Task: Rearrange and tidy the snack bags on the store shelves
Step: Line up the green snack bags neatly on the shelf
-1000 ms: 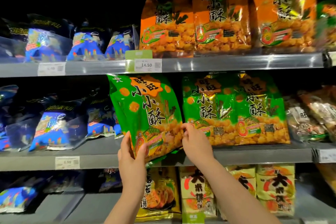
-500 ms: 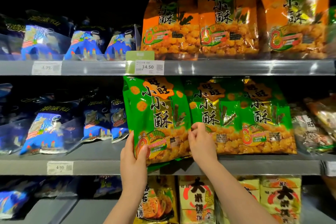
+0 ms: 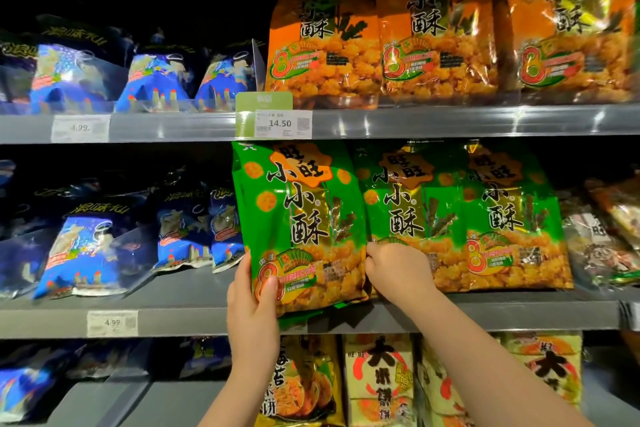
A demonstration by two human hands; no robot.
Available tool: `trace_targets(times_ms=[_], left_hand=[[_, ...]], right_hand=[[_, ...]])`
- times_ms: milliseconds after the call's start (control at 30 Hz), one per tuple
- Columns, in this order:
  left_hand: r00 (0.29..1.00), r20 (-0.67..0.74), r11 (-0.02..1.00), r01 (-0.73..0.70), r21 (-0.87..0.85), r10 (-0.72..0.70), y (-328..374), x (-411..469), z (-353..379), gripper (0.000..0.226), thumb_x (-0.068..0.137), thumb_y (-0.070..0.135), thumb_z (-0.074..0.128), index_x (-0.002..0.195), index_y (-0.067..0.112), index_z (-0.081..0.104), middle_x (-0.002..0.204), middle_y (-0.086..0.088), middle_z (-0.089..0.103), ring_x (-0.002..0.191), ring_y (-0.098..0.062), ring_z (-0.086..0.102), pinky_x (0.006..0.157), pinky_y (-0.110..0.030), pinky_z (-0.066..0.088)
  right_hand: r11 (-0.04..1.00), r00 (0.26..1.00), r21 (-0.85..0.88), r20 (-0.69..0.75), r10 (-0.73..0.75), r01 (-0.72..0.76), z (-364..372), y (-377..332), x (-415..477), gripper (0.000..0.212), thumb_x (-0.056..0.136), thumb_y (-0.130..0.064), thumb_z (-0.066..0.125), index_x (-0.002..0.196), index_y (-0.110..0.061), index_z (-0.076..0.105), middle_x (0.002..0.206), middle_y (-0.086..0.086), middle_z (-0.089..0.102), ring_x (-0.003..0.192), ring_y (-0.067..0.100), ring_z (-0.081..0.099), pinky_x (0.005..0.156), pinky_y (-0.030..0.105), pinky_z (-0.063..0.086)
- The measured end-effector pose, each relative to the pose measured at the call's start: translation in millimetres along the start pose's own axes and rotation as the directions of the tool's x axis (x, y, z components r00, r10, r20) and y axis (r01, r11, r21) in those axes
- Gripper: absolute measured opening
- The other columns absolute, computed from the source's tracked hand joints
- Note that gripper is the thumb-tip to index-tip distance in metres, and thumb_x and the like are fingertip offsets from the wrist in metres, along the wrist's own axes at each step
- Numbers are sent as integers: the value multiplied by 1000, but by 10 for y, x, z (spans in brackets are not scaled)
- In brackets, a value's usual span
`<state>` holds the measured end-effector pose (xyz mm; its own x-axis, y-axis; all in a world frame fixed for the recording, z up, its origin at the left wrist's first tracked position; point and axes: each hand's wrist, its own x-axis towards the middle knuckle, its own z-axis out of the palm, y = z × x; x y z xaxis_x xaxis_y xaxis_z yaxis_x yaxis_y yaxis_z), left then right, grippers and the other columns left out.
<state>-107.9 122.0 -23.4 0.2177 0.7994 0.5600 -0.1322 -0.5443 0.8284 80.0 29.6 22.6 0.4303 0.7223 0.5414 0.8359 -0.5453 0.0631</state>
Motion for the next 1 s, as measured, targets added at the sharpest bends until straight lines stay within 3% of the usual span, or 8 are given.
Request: trace_targets(times_ms=[100,267,400,600,833,1000], left_hand=[[1000,26,1000,8,-3,-8,5,16,29,44,94,28,44,137,36,36,124,3,54,114,-14,51,98,-48,44],[996,81,999,36,-4,-35,5,82,45,45,95,28,42,138,36,33,130,1,53,118,-18,51,100,-50,42],[996,86,999,33,-23,-31,-5,78,28,43,94,27,42,136,36,36,126,2,55,117,-20,52,99,-51,43],[998,51,999,35,-30,-34,-31,84,31,44,94,28,43,136,39,35,123,4,55,116,-17,51,98,-51,43],[999,29,1000,21,-22,-20,-67,92,40,44,94,28,43,137,36,35,126,2,54,116,-18,50,98,-51,43],[1000,12,999,25,-26,-25,-89,82,64,44,94,29,43,136,37,35,125,2,54,116,-19,51,98,-52,42]], right_hand=[[1000,999,-16,-32,10,-10,48,18,-63,18,93,-16,41,95,-16,58,75,-1,59,68,23,62,54,30,51],[996,992,17,-87,86,-85,61,39,-72,16,90,-21,47,85,-17,61,72,-3,55,64,22,57,47,25,32],[985,976,124,-170,136,-116,82,1,-86,5,88,-20,54,87,-16,55,77,0,61,65,24,61,47,26,35],[984,974,105,-162,160,-144,138,-58,-92,12,89,-20,49,88,-17,61,73,-2,65,66,18,62,46,24,36],[924,953,345,-185,240,-166,233,-68,-130,15,90,-15,48,89,-11,62,77,5,67,72,24,62,51,28,35],[901,929,396,-235,286,-177,303,-73,-214,19,92,-20,49,98,-12,65,81,4,70,73,21,62,53,26,32]])
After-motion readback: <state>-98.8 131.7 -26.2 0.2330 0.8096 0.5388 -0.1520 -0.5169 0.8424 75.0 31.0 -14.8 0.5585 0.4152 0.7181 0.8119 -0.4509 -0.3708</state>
